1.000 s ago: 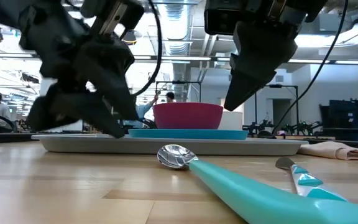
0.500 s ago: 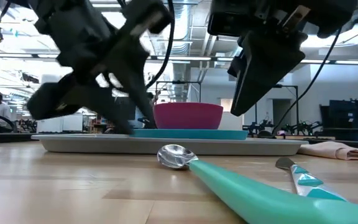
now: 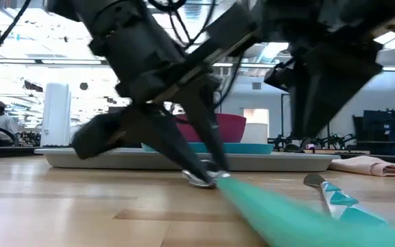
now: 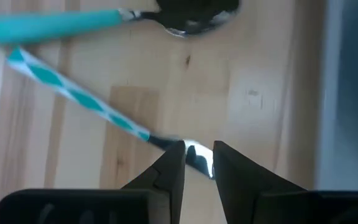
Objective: Set up tray
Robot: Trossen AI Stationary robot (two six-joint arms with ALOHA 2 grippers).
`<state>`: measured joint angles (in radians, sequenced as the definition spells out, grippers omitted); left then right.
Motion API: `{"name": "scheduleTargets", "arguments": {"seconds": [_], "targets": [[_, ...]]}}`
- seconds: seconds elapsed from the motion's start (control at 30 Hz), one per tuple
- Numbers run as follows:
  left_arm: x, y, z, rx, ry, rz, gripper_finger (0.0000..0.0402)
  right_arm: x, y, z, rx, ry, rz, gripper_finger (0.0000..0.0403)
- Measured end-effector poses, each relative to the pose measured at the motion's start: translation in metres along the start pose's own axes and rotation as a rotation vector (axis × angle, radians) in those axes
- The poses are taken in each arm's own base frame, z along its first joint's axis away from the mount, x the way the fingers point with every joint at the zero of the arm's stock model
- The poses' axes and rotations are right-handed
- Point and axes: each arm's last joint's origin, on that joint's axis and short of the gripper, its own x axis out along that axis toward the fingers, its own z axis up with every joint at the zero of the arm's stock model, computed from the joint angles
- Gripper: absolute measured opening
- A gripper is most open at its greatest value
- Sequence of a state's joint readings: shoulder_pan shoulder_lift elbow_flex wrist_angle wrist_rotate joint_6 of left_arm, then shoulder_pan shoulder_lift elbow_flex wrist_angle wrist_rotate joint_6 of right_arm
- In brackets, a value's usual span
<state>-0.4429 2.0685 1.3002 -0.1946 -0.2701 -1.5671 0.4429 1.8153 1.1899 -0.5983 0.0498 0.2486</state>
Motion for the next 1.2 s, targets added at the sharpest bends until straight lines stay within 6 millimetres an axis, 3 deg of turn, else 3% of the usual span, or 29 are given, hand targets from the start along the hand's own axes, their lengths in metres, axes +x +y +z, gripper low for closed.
{"name": "scheduleTargets", "arguments": {"seconds": [0.37, 0.9, 1.2], "targets": [[-0.015, -0.026, -0.006, 0.022, -0.003, 0.002, 0.0044, -0.001, 0.015, -0.009, -0.097, 0.042, 0.005, 0.0079], [-0.023, -0.013, -0.017, 0.091, 0.008, 0.171, 0.0098, -0.002, 0.028, -0.016, -0.14, 0.076, 0.008, 0.0079], [-0.02, -0.003, -0.014, 0.091, -0.036, 0.234, 0.01, -0.002, 0.028, -0.016, -0.139, 0.076, 0.008, 0.0079]]}}
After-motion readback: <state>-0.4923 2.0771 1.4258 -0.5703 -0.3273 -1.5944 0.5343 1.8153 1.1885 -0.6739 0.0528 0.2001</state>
